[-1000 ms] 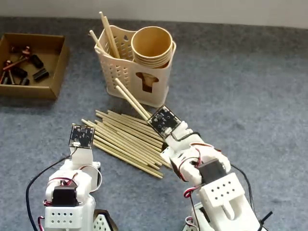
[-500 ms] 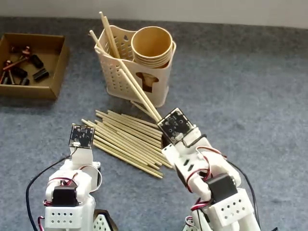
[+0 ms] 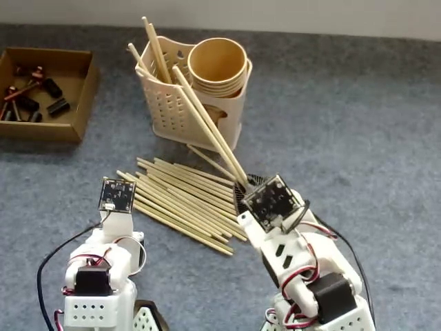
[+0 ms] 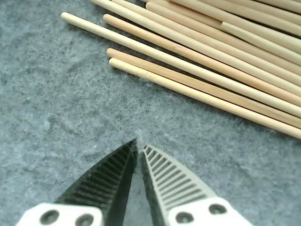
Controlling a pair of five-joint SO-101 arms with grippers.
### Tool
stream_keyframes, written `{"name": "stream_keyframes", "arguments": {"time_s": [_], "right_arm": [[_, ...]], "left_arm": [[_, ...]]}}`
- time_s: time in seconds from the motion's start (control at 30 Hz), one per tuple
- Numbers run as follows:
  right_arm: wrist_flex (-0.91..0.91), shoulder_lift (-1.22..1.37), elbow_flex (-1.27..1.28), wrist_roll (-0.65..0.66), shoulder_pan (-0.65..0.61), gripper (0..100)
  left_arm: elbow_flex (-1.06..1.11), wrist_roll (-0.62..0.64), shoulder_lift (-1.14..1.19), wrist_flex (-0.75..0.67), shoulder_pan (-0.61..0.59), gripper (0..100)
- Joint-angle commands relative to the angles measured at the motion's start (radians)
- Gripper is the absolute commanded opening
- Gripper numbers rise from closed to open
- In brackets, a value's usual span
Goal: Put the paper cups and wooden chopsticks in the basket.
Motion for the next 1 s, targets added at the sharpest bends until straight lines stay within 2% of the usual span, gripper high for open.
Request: {"name": "stream_keyframes", "arguments": {"time_s": [0.0, 0.27, 0.97], "right_arm": [[0.001, -0.048, -0.007, -0.011, 0.005, 0.5], [-0.005, -0.101, -0.015, -0.011, 0.005, 0.5], [-0.337, -0.096, -0.016, -0.011, 0.005, 0.5]], "left_arm": [[0.019, -0.005, -0.004, 0.008, 0.005, 1], [0.019, -0.005, -0.004, 0.008, 0.005, 1], [0.019, -0.005, -0.004, 0.008, 0.005, 1]]}}
